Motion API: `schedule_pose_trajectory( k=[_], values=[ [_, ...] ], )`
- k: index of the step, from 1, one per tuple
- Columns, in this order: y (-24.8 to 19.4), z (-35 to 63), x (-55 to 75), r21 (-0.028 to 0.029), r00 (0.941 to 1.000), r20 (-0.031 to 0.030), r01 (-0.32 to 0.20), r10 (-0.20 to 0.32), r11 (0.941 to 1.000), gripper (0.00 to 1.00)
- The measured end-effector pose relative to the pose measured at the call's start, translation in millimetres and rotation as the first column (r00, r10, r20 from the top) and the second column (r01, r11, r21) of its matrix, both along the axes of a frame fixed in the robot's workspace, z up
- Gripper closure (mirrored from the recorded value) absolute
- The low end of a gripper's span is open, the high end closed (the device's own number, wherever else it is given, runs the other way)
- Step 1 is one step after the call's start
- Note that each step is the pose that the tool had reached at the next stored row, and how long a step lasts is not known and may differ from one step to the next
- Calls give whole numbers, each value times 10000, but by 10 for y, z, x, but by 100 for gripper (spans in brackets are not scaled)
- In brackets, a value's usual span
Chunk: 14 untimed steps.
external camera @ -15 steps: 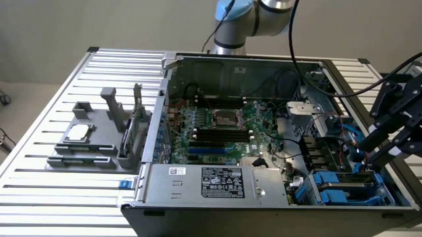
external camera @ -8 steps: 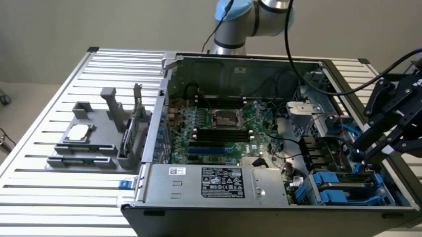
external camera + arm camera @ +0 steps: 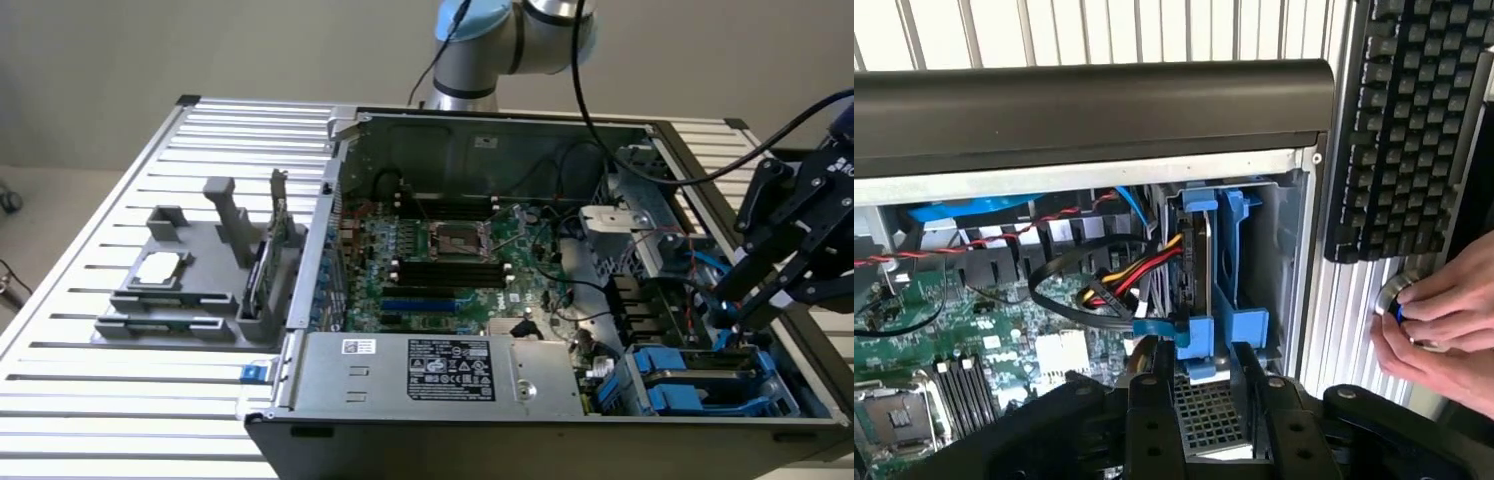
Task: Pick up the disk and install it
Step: 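Insert the first disk wire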
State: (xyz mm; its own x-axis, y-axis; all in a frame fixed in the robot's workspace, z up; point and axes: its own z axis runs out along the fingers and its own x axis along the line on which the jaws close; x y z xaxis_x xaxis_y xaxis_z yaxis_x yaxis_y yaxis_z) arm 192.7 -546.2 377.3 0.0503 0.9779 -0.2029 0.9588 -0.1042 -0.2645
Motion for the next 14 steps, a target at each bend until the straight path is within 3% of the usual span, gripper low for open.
schedule_pose_trajectory(
  k=[3, 5, 11, 14],
  values=[
    [0, -7, -73, -1, 9993, 365, -1, 1, 10000, 64],
    [0, -15, -120, 1, 9984, 570, -3, 3, 10000, 64],
    [15, -38, -207, 1, 9936, 1130, -22, 22, 10000, 64],
    [26, -60, -253, 1, 9905, 1376, -32, 32, 10000, 64]
  ],
)
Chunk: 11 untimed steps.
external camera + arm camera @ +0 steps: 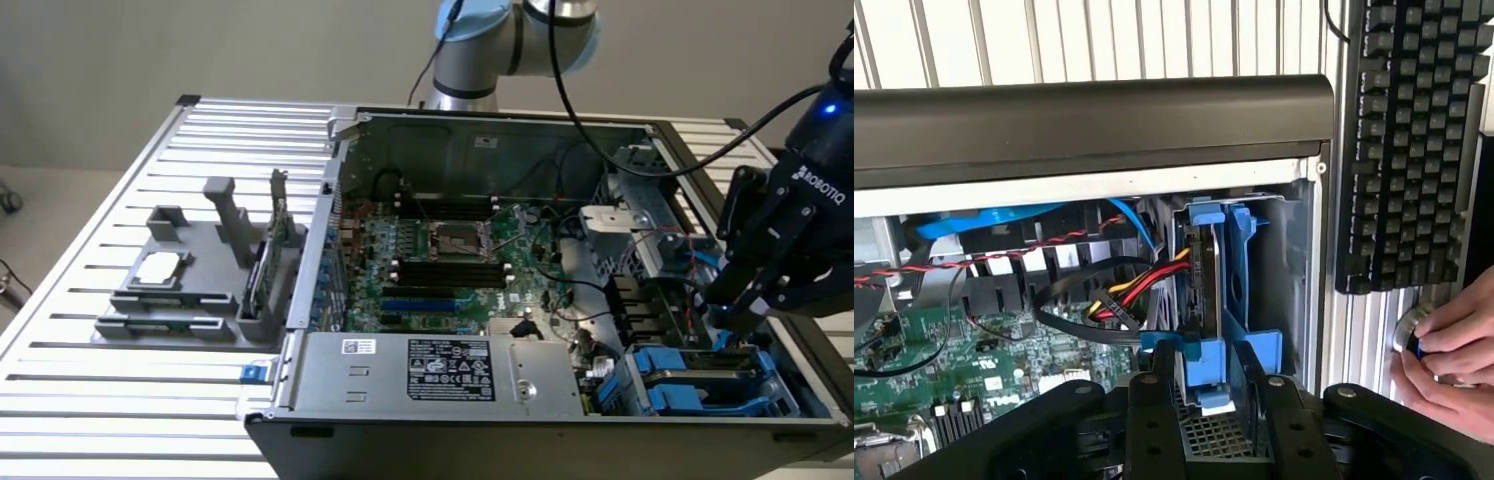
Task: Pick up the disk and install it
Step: 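Insert the first disk wire, then insert the second disk wire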
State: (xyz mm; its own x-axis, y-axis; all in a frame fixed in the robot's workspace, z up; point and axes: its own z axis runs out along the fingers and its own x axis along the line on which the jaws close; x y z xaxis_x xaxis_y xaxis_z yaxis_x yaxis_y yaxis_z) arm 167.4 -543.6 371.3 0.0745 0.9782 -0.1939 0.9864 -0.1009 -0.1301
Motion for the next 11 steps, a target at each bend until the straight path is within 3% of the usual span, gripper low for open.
schedule_pose_trajectory(
  k=[5, 11],
  values=[
    [32, -38, -66, -1, 9997, 248, -19, 19, 10000, 64],
    [42, -51, -68, -1, 9996, 280, -74, 74, 10000, 64]
  ],
)
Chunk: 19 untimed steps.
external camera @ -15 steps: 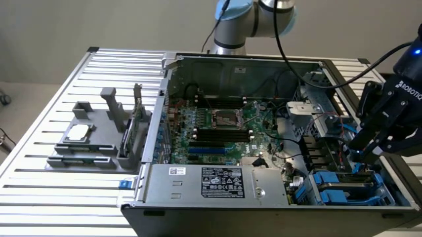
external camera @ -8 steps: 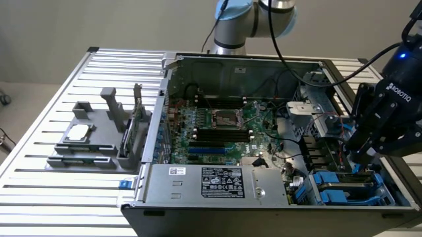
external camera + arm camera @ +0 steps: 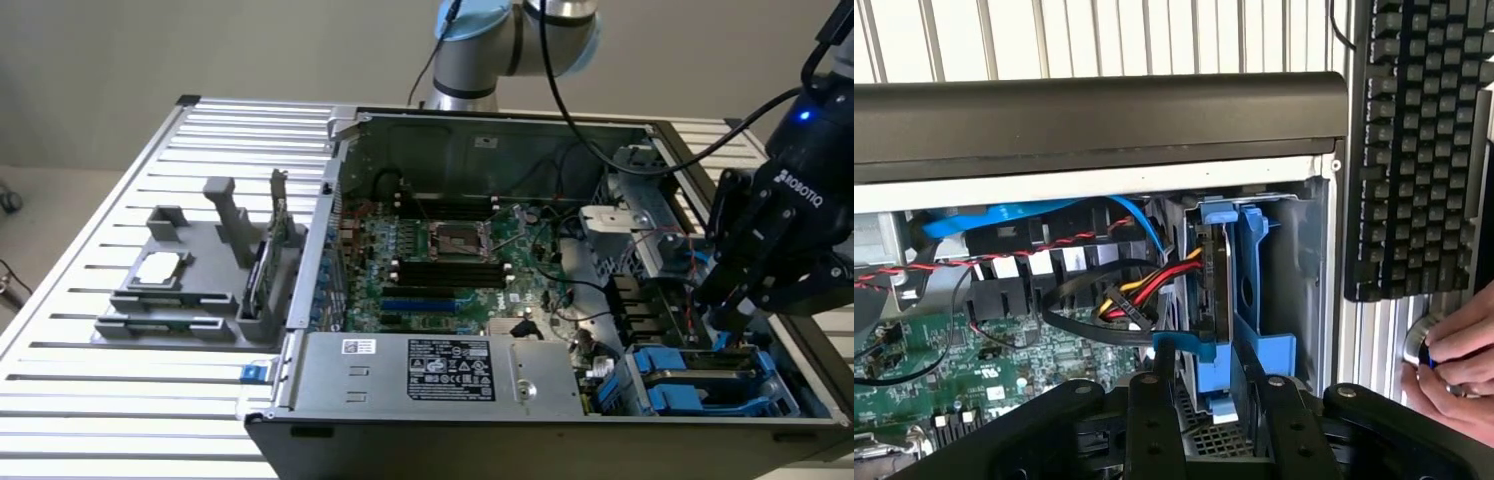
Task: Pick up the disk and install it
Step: 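Insert the second disk wire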
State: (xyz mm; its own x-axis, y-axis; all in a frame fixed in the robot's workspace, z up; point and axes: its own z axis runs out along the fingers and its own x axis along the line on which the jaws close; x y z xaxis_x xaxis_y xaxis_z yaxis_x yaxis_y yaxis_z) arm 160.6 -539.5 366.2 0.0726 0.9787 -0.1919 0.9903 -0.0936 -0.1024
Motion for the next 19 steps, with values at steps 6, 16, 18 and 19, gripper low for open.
schedule_pose_trajectory(
  k=[6, 16, 18, 19],
  values=[
    [0, -19, 0, 1, 10000, 31, -92, 92, 10000, 64],
    [0, -40, 0, -2, 9998, 77, -201, 201, 9998, 73],
    [0, -42, 0, 0, 9997, 81, -212, 212, 9998, 79],
    [0, -43, 0, -1, 9997, 82, -217, 217, 9998, 79]
  ],
)
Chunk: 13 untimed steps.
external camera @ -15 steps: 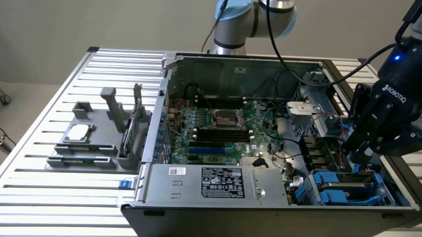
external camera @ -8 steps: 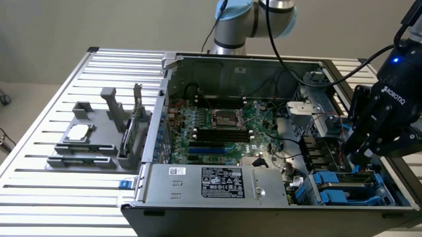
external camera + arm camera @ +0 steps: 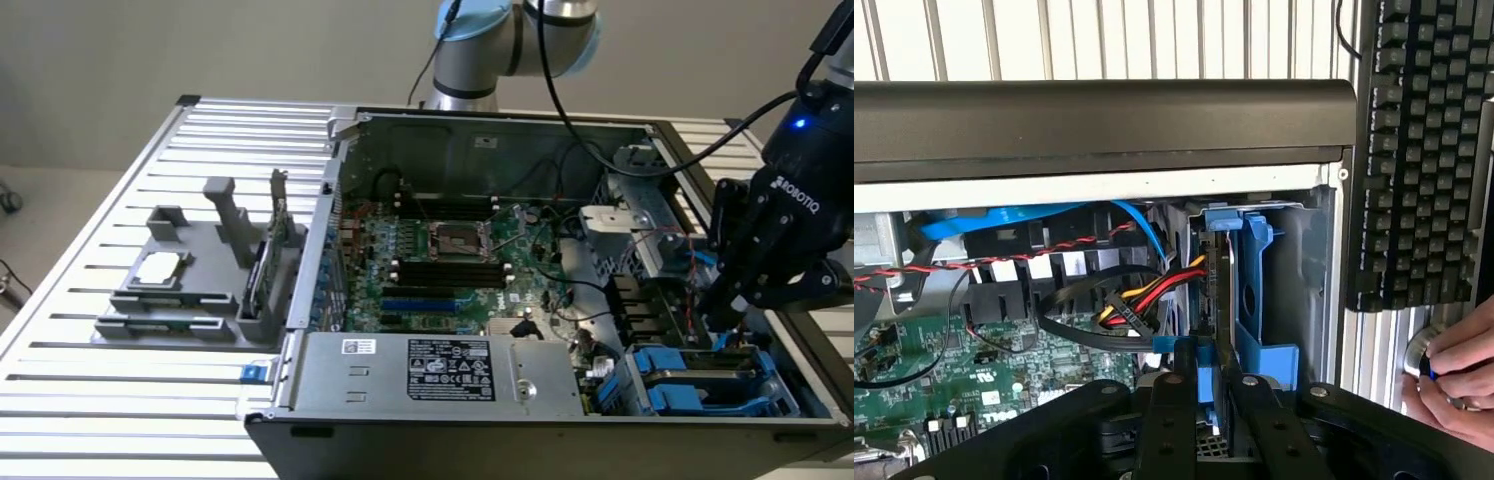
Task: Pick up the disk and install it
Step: 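Insert the second disk wire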
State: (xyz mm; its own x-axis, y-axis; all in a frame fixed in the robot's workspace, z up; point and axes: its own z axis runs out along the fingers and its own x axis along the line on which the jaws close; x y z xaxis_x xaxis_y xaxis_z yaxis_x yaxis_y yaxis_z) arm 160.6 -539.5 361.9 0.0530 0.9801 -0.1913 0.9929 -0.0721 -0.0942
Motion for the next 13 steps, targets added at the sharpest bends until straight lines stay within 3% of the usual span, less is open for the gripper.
schedule_pose_trajectory(
  k=[13],
  values=[
    [-1, -6, 0, 4, 10000, 3, -74, 74, 10000, 84]
  ],
)
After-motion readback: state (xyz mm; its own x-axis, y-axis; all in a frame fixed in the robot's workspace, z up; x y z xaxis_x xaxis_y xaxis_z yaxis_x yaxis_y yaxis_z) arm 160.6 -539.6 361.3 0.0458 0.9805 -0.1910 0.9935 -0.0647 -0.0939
